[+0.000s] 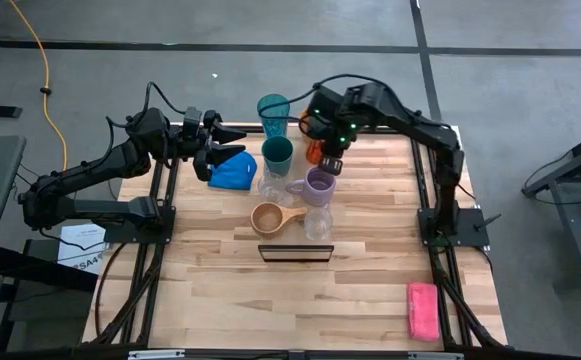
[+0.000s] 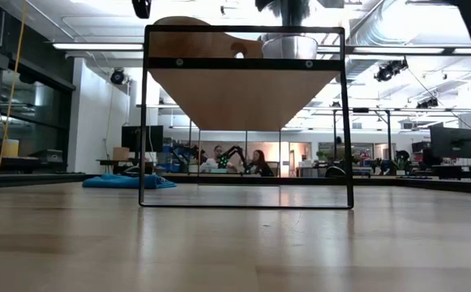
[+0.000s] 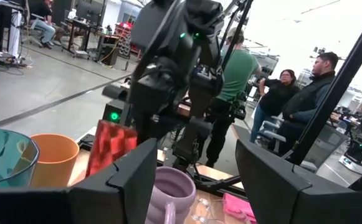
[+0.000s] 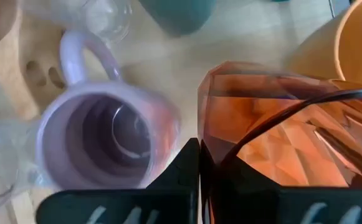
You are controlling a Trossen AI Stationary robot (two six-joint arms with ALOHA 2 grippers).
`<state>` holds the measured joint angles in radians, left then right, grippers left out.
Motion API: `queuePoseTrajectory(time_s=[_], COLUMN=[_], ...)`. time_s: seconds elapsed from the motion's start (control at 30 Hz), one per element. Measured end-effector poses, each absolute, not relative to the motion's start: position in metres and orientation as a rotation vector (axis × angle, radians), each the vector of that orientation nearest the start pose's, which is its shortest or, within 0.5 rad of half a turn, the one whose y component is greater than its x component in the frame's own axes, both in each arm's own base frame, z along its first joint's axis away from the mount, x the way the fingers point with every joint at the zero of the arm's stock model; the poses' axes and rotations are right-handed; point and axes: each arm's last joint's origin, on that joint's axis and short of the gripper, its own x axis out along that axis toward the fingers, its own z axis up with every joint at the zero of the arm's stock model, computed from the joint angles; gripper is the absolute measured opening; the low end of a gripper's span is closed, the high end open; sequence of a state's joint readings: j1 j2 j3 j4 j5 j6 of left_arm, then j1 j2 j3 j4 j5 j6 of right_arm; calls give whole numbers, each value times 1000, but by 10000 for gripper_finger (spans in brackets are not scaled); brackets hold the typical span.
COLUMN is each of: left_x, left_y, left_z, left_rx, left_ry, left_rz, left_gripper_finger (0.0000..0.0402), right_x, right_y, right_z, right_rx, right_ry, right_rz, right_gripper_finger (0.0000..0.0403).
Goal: Stack small to large cups/mugs on shelf
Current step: Move the orange cup to the top right of the table
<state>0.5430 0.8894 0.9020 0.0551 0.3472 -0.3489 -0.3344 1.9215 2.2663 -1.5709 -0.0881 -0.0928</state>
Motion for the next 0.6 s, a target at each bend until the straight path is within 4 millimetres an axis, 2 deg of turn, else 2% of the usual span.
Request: queuePoseTrajectory(time_s=[0.3, 0.47, 0.6], left_x=[170, 170, 170], left_y=[91, 91, 91], left_z=[378, 378, 378], left_rx=[-318, -318, -318], left_ry=[-96, -96, -96], left_rz=[185, 184, 184], left_gripper_finger=[207, 207, 207], right_x=[341, 333, 318], right_y=[-116, -116, -114], right_z=[391, 399, 415], right_rx=[211, 234, 262], right_ry=[1235, 1207, 1156], right_rz=[-179, -210, -246], right_gripper_finger=[0, 0, 0])
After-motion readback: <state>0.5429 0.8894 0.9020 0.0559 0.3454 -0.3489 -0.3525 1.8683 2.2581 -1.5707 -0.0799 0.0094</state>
